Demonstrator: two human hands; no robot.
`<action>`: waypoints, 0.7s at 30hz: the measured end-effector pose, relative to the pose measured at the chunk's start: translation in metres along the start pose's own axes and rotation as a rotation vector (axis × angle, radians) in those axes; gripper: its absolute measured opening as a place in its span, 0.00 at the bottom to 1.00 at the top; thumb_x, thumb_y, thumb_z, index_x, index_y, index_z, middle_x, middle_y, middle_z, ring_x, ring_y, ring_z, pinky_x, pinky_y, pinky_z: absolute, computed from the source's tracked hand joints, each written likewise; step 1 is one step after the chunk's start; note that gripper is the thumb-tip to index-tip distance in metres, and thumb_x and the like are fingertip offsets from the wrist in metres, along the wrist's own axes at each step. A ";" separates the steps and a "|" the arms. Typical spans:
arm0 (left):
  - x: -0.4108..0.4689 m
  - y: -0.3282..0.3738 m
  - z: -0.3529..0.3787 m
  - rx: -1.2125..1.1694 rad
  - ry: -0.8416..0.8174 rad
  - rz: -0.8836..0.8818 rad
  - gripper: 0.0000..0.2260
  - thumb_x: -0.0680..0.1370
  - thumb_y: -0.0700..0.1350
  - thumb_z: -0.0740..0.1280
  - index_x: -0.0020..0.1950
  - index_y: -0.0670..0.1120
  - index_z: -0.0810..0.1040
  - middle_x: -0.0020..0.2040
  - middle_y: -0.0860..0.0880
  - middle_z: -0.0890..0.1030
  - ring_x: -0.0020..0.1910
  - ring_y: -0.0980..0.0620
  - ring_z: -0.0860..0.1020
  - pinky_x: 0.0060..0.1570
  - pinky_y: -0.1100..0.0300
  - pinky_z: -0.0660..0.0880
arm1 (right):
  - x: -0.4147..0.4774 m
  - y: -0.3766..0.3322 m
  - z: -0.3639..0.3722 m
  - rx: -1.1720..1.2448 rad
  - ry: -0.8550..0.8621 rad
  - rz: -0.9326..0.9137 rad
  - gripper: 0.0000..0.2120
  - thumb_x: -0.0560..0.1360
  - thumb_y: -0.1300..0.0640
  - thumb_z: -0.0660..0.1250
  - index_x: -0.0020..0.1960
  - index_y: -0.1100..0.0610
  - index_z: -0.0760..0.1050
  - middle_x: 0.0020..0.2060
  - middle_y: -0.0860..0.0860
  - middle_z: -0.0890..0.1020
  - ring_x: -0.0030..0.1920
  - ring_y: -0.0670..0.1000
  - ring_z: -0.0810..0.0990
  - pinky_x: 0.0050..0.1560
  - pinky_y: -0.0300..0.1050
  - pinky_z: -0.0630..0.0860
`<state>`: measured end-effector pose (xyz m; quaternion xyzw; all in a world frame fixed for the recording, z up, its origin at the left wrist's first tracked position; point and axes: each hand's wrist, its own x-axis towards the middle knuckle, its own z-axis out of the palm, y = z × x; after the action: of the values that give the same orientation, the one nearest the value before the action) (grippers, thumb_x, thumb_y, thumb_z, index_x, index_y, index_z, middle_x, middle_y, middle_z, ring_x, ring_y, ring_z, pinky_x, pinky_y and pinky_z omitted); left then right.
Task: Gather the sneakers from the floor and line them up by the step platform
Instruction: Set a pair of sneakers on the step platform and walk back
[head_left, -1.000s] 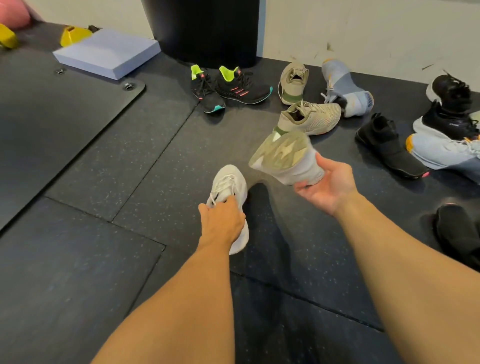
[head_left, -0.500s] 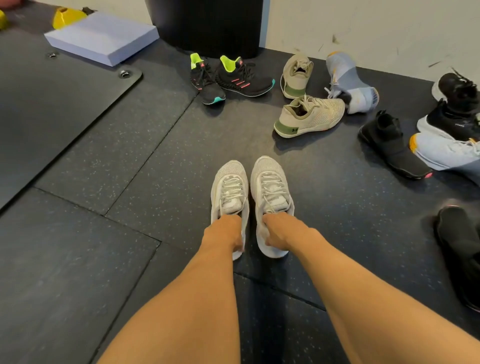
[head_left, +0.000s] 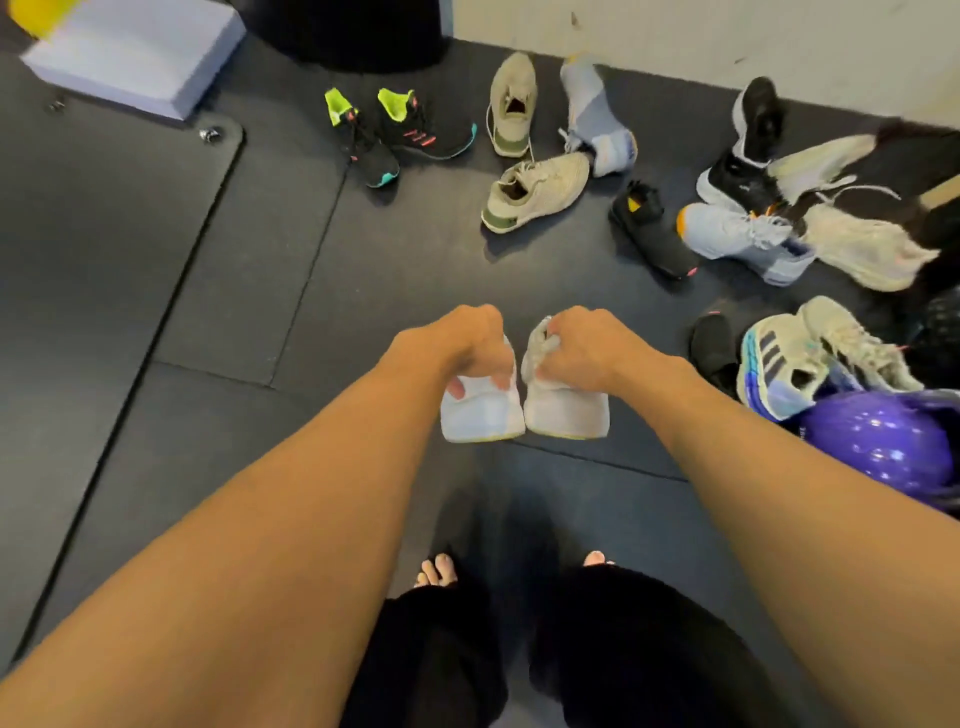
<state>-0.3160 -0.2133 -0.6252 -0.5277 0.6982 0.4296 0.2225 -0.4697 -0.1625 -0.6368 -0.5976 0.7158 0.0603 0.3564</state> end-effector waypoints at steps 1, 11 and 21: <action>-0.034 0.025 -0.021 0.028 -0.021 0.027 0.09 0.68 0.44 0.72 0.42 0.47 0.73 0.46 0.45 0.73 0.28 0.44 0.80 0.39 0.47 0.82 | -0.031 -0.008 -0.033 0.008 0.009 0.005 0.08 0.69 0.51 0.67 0.43 0.54 0.73 0.43 0.54 0.78 0.42 0.58 0.77 0.38 0.47 0.72; -0.353 0.245 -0.181 0.276 0.015 0.382 0.08 0.66 0.47 0.70 0.42 0.46 0.76 0.44 0.46 0.75 0.35 0.45 0.78 0.23 0.63 0.74 | -0.351 -0.090 -0.314 0.059 0.290 0.128 0.16 0.66 0.42 0.71 0.36 0.55 0.75 0.30 0.50 0.76 0.34 0.53 0.76 0.30 0.43 0.66; -0.547 0.405 -0.163 0.586 0.040 0.923 0.03 0.67 0.42 0.71 0.36 0.45 0.78 0.43 0.45 0.75 0.39 0.45 0.76 0.21 0.62 0.73 | -0.612 -0.095 -0.375 0.091 0.663 0.505 0.17 0.70 0.42 0.71 0.47 0.55 0.76 0.38 0.49 0.77 0.37 0.49 0.73 0.35 0.44 0.66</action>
<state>-0.4803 -0.0211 0.0277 -0.0904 0.9519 0.2599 0.1351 -0.5292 0.1159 0.0291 -0.3740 0.9177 -0.0814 0.1069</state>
